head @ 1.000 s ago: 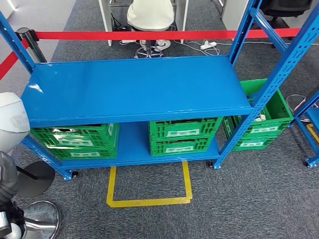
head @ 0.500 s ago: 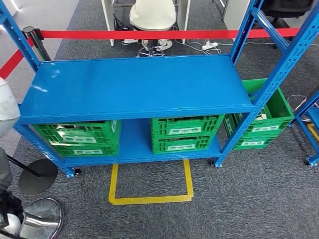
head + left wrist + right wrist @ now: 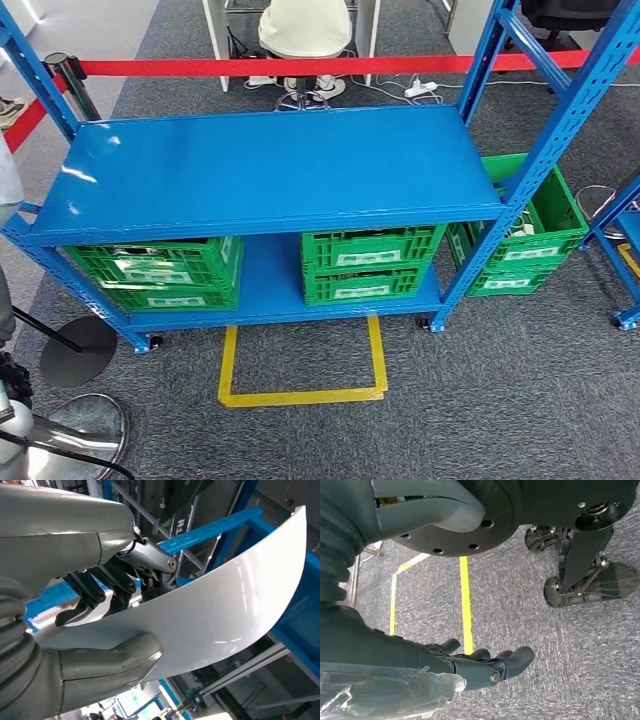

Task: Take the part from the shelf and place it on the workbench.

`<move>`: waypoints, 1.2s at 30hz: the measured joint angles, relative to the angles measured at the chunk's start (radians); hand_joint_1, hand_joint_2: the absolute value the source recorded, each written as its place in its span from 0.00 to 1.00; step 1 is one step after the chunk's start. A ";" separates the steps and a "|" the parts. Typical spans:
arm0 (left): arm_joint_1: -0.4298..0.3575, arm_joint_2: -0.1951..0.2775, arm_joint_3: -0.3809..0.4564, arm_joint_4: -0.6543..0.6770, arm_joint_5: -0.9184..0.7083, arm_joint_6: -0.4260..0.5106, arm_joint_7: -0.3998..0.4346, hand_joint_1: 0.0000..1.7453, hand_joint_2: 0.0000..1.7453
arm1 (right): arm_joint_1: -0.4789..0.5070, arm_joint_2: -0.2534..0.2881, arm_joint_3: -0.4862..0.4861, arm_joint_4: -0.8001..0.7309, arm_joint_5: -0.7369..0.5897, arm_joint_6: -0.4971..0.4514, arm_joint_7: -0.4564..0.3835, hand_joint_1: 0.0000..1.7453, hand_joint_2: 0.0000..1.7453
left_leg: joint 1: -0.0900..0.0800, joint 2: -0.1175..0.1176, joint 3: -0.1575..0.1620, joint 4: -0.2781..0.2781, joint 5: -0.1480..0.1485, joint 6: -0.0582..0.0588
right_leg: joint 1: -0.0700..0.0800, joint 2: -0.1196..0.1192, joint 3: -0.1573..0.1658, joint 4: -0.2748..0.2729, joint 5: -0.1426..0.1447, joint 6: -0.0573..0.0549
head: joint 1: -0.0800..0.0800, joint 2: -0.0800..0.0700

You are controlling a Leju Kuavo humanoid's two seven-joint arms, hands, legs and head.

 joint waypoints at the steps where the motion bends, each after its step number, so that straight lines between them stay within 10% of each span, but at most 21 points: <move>1: -0.005 0.000 -0.002 0.000 0.000 -0.001 0.002 1.00 1.00 | 0.000 0.000 0.000 0.000 0.000 0.000 0.000 0.00 1.00 | 0.000 0.000 -0.001 0.000 0.001 0.000 | 0.000 0.000 -0.001 0.000 0.001 -0.001 | 0.000 0.000; 13: 0.010 -0.003 -0.011 0.003 0.155 -0.031 0.003 1.00 1.00 | -0.001 0.005 -0.003 0.000 -0.025 -0.003 -0.002 0.00 1.00 | 0.002 0.000 -0.004 0.000 0.004 -0.001 | 0.001 0.000 -0.004 0.000 0.004 -0.002 | 0.000 0.000; 24: 0.211 -0.071 0.029 0.015 0.272 -0.061 -0.081 1.00 1.00 | -0.001 0.007 -0.036 0.000 -0.055 0.009 -0.018 0.00 1.00 | 0.002 0.004 -0.008 0.000 0.004 -0.001 | 0.002 0.002 -0.007 0.000 0.005 -0.002 | 0.000 0.000; 36: 0.241 -0.105 0.052 0.034 0.264 -0.050 -0.091 1.00 1.00 | -0.003 0.009 -0.049 0.000 -0.065 0.013 -0.026 0.00 1.00 | 0.004 0.005 -0.010 -0.012 0.024 0.022 | -0.002 0.000 -0.011 0.000 0.005 0.018 | 0.000 0.000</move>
